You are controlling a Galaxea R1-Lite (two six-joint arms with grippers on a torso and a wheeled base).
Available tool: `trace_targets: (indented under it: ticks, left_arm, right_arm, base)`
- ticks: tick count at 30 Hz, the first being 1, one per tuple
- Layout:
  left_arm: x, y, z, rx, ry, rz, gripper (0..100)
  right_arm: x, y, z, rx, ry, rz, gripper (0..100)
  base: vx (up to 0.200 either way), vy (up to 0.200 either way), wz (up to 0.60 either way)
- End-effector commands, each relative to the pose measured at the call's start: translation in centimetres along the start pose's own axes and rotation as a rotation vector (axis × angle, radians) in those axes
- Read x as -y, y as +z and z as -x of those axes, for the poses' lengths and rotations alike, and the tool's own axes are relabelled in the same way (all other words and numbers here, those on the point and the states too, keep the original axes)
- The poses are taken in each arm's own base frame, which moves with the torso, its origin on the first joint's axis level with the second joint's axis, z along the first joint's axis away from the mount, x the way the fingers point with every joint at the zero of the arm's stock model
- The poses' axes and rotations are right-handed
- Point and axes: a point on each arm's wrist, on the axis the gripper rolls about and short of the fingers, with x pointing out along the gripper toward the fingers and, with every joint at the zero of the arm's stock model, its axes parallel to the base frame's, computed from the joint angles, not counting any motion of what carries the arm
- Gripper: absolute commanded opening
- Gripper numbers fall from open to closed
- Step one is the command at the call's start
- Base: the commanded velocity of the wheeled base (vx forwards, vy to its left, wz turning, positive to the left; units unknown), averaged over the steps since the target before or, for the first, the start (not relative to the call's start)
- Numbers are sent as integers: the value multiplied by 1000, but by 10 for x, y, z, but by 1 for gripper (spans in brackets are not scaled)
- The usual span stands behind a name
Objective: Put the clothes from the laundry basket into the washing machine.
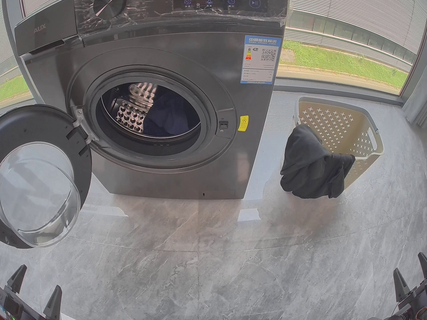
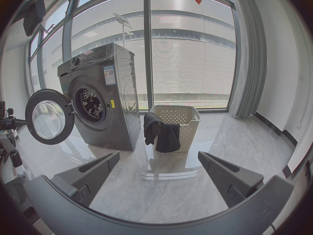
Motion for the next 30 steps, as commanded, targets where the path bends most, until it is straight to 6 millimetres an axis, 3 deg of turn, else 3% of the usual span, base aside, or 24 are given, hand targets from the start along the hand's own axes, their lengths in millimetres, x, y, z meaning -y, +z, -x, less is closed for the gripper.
trace_targets:
  ticks: [1, 3, 30]
  left_arm:
    - [2, -6, 3, 27, 40, 44, 100]
    - [2, -7, 3, 27, 44, 44, 100]
    - [2, -7, 3, 26, 41, 44, 100]
  right_arm:
    - [0, -3, 0, 2, 1, 1, 100]
    - [0, -3, 0, 4, 1, 1, 100]
    - [0, -3, 0, 15, 0, -2, 100]
  base:
    - [0, 0, 0]
    - [0, 0, 0]
    - [0, -200, 0]
